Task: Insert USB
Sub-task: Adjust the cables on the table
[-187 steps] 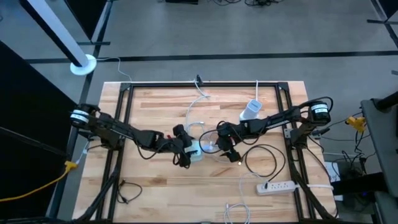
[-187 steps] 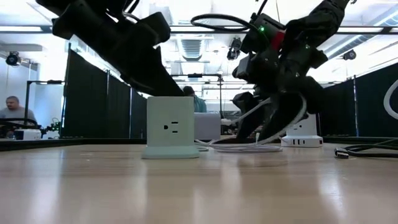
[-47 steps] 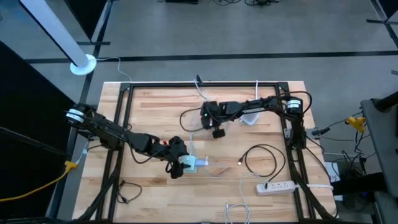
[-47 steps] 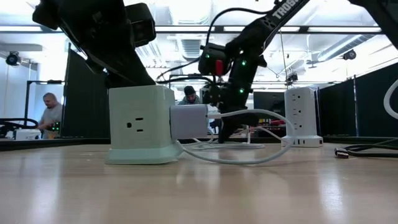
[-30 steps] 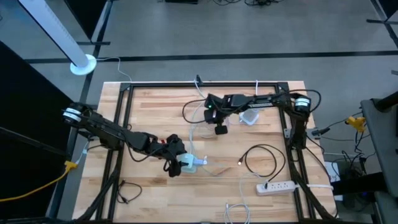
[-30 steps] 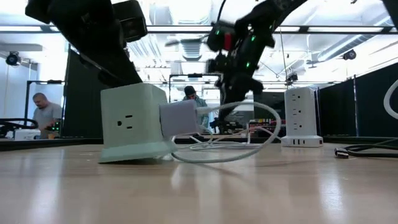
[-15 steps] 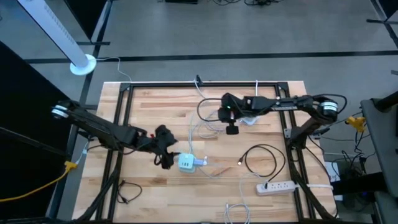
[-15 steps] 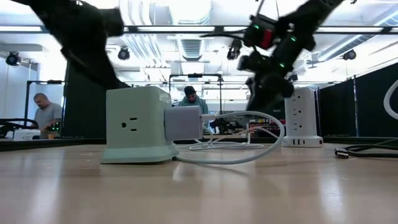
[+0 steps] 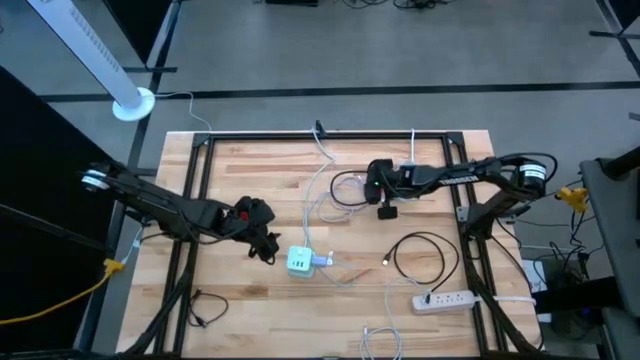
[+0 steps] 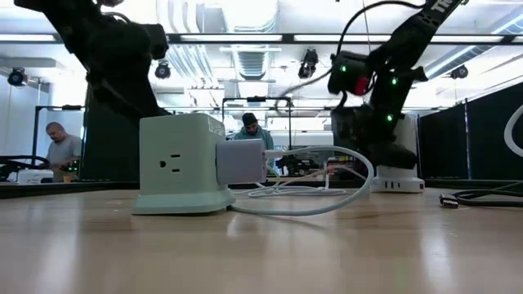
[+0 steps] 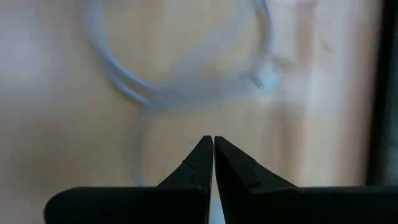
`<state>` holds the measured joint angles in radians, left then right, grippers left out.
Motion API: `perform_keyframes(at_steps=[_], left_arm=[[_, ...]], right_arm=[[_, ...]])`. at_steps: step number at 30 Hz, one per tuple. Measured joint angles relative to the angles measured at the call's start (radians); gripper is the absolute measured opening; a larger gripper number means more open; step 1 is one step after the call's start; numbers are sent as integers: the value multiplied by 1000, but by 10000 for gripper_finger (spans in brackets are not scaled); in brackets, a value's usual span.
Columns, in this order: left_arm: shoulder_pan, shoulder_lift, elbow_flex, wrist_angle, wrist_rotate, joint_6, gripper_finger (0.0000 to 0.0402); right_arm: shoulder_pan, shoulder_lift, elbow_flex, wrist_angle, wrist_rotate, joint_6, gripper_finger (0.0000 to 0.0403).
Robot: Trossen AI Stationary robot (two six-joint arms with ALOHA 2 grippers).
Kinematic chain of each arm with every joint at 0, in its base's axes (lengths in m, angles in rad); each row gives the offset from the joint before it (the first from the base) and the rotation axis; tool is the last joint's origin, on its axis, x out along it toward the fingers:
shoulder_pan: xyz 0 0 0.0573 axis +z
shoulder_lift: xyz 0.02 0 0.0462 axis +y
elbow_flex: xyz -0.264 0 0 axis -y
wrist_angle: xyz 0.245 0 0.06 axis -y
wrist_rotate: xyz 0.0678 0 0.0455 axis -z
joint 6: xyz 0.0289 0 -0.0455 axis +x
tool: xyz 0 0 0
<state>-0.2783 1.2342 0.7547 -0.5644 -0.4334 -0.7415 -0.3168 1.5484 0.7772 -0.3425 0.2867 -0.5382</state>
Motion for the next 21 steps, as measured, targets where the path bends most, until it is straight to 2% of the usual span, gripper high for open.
perform_keyframes(at_steps=[3,14,16,21], left_arm=[[0,27,0,8,-2,3,274],[0,122,1,8,32,0,274],[0,131,1,4,32,0,274],[1,133,2,6,33,3,274]], right_arm=[[-7,27,0,-49,123,-37,0],[-121,85,2,-74,159,26,0],[-143,84,1,-76,189,32,0],[-142,39,24,-63,187,83,0]])
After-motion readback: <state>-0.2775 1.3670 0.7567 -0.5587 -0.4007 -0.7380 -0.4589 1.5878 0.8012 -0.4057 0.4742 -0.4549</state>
